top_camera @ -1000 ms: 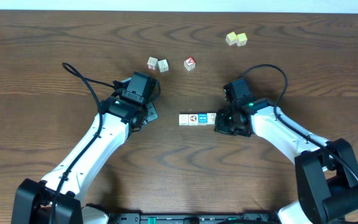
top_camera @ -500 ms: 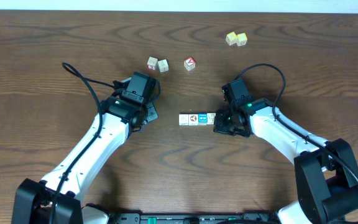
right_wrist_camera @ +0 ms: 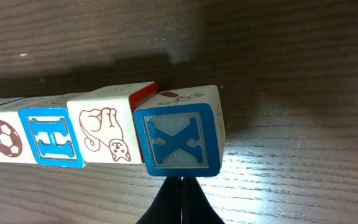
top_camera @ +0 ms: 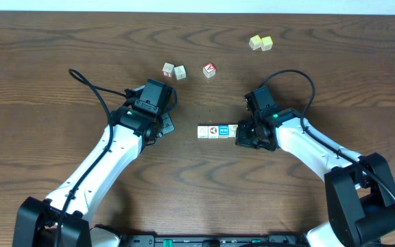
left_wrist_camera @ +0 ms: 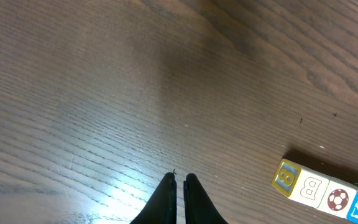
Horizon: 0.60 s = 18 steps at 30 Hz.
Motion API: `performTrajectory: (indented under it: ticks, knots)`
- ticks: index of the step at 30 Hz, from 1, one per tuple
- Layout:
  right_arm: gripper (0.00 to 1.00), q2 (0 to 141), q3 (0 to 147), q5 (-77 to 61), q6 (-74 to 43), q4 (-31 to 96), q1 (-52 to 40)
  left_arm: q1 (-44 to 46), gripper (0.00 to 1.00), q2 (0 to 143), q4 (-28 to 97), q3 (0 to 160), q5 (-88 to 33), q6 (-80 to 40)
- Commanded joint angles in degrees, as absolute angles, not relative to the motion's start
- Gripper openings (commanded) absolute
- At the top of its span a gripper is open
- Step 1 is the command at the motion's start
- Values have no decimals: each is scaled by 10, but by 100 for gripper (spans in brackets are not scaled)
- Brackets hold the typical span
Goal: Lift 5 blocks
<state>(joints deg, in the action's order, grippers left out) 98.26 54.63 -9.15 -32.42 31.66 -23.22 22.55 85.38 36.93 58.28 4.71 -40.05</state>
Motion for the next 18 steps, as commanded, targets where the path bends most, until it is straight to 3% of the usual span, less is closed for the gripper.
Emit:
performTrajectory:
  ticks: [1,18]
  knots:
    - [1,986,542,-84,-316,315,-237,223,7,857,371,580,58,-391]
    - [1,986,542,-84,-310,310,-237,223,8,857,371,580,58,-391]
